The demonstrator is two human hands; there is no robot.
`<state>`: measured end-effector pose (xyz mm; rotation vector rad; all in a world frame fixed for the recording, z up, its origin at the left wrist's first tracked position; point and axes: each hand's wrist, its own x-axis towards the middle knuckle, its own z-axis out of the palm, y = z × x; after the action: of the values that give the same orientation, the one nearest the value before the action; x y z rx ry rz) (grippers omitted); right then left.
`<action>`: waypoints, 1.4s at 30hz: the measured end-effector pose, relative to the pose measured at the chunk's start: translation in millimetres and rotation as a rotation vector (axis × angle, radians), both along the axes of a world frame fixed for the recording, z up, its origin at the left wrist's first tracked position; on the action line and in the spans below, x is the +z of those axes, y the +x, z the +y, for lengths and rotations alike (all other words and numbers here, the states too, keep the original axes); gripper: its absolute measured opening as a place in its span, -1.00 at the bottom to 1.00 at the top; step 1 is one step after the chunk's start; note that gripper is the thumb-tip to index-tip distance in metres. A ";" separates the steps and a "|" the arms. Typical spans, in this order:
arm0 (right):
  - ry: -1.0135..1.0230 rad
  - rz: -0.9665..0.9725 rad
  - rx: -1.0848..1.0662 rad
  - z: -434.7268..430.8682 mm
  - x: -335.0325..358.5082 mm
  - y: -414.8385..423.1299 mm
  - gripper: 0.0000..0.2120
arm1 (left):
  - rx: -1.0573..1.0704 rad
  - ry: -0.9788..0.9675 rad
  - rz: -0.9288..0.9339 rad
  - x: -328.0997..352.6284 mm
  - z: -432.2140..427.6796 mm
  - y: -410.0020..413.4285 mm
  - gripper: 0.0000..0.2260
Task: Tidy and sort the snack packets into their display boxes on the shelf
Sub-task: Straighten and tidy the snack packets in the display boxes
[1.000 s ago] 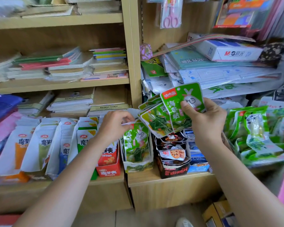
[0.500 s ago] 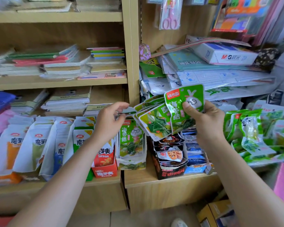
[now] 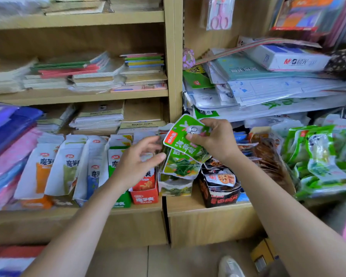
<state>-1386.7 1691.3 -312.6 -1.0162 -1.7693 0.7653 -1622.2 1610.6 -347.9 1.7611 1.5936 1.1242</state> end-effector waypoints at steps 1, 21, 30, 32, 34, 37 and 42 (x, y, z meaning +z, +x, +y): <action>0.025 -0.043 -0.018 4.0 -3.5 -3.9 -0.85 | 0.009 -0.003 0.091 -2.5 -0.3 2.1 -0.55; -0.177 0.432 -0.146 9.5 -7.6 3.7 -0.94 | 0.348 0.295 0.357 -27.5 33.9 19.2 -0.61; -0.400 0.649 -0.214 -6.1 2.7 24.8 -0.87 | 0.435 0.154 0.691 -30.7 36.0 30.5 0.00; -0.387 0.606 -0.205 -7.9 -0.4 26.7 -0.93 | 0.382 0.232 0.668 -26.8 36.2 32.1 0.04; -0.384 0.588 -0.249 -8.5 -3.6 29.1 -0.88 | 0.271 0.328 0.694 -21.6 36.9 32.0 -0.04; -0.382 0.565 -0.317 -8.5 -7.0 33.0 -0.88 | 0.158 0.344 0.693 -11.1 44.0 30.9 -0.20; -0.435 0.541 -0.328 -8.1 -13.2 36.4 -0.90 | 0.181 0.244 0.614 -6.2 65.6 30.8 -0.31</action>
<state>-1350.4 1683.1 -325.9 -1.2018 -0.9651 1.1133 -1591.3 1676.2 -354.0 2.3186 2.0693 0.9334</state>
